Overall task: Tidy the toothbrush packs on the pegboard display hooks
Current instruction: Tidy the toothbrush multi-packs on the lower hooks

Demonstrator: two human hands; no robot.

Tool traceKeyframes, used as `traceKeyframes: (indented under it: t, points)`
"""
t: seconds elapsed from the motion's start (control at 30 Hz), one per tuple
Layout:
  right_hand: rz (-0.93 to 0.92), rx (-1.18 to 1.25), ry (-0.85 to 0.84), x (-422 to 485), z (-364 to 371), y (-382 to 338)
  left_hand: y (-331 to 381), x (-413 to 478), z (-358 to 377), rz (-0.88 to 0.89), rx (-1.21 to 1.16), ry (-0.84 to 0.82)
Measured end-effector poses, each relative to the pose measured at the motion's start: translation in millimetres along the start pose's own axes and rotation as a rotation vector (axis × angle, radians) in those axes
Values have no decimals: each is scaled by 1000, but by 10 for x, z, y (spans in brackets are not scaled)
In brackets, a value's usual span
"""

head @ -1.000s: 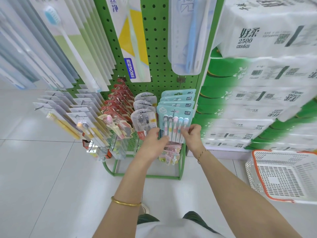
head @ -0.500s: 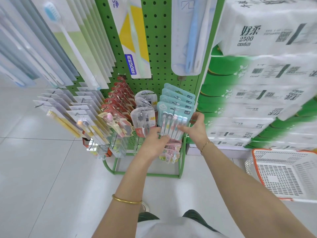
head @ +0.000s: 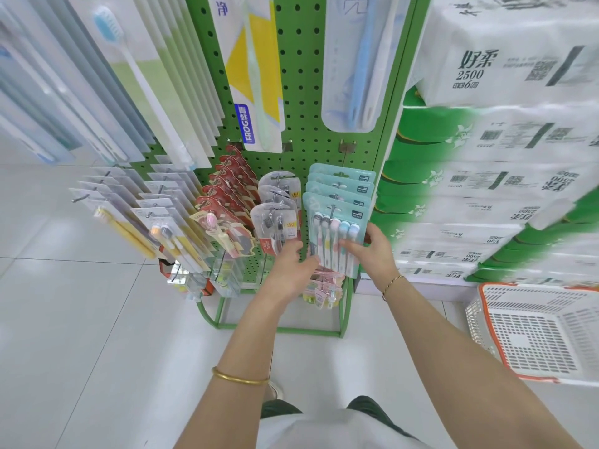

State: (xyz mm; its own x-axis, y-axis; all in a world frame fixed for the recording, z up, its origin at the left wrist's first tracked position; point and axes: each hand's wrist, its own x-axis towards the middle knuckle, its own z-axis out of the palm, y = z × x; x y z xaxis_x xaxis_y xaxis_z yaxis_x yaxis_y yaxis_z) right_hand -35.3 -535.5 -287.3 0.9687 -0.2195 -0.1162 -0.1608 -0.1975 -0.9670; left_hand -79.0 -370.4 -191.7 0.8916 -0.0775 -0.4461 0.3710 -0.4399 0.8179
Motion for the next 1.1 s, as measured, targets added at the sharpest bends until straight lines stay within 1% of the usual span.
traceKeyframes:
  t: [0.07, 0.23, 0.33, 0.5, 0.73, 0.87, 0.93, 1.03, 1.1]
  points:
    - [-6, 36, -30, -48, -20, 30, 3, -6, 2, 3, -6, -4]
    - [-7, 39, -114, -157, -70, 82, -26, -3, 20, -16, -27, -15]
    - [-4, 68, -129, -226, -94, 100, -54, 15, -12, -41, -11, -6]
    - [32, 132, -181, -314, -137, 103, -117, 53, -79, -94, 3, 56]
    - [88, 224, -236, -418, -144, 87, -100, 17, -84, -79, 3, 87]
    - [119, 305, -233, -511, -138, 56, -113, -1, -77, -87, -41, 92]
    - [128, 365, -231, -568, -155, 30, -128, -9, -90, -81, -118, 61]
    - [133, 463, -212, -633, -195, -30, -128, -40, -102, -38, -242, -54]
    - [132, 528, -202, -668, -220, -102, -145, -32, -96, -39, -297, -98]
